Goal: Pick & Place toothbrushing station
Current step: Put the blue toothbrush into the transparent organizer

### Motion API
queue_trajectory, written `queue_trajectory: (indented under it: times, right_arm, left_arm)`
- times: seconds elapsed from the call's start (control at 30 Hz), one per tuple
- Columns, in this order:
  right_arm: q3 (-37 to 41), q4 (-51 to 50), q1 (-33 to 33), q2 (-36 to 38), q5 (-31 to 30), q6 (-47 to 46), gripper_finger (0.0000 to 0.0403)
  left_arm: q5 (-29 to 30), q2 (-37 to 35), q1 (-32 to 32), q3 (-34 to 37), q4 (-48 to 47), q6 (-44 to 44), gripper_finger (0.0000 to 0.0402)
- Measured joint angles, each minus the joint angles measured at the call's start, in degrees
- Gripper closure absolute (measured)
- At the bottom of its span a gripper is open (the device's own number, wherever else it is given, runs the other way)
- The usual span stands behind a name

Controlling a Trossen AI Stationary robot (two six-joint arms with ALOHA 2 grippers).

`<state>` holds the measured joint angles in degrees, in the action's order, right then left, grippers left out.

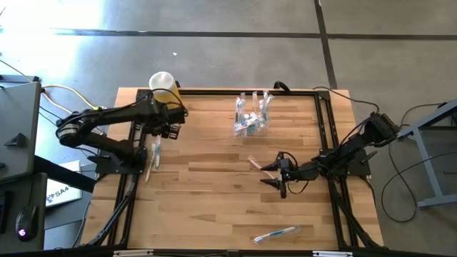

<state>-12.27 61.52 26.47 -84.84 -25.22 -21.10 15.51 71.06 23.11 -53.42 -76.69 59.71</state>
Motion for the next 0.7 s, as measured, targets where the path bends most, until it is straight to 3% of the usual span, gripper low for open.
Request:
queue_trajectory:
  times: [0.3, 0.53, 0.7]
  right_arm:
    - [-0.01, -0.1, 0.14, 0.0, 3.27, -1.61, 0.0183]
    - [-0.02, -0.09, 0.14, 0.0, 4.29, -2.76, 0.0183]
    - [0.0, -0.09, 0.14, 0.0, 4.23, -2.82, 0.0183]
  left_arm:
    - [-7.12, 3.25, 5.21, 9.69, 12.55, -5.63, 0.0224]
    - [-5.05, 3.42, 9.72, 13.05, 14.51, -6.04, 0.0224]
    - [-4.92, 3.47, 10.82, 15.19, 20.84, -9.86, 0.0224]
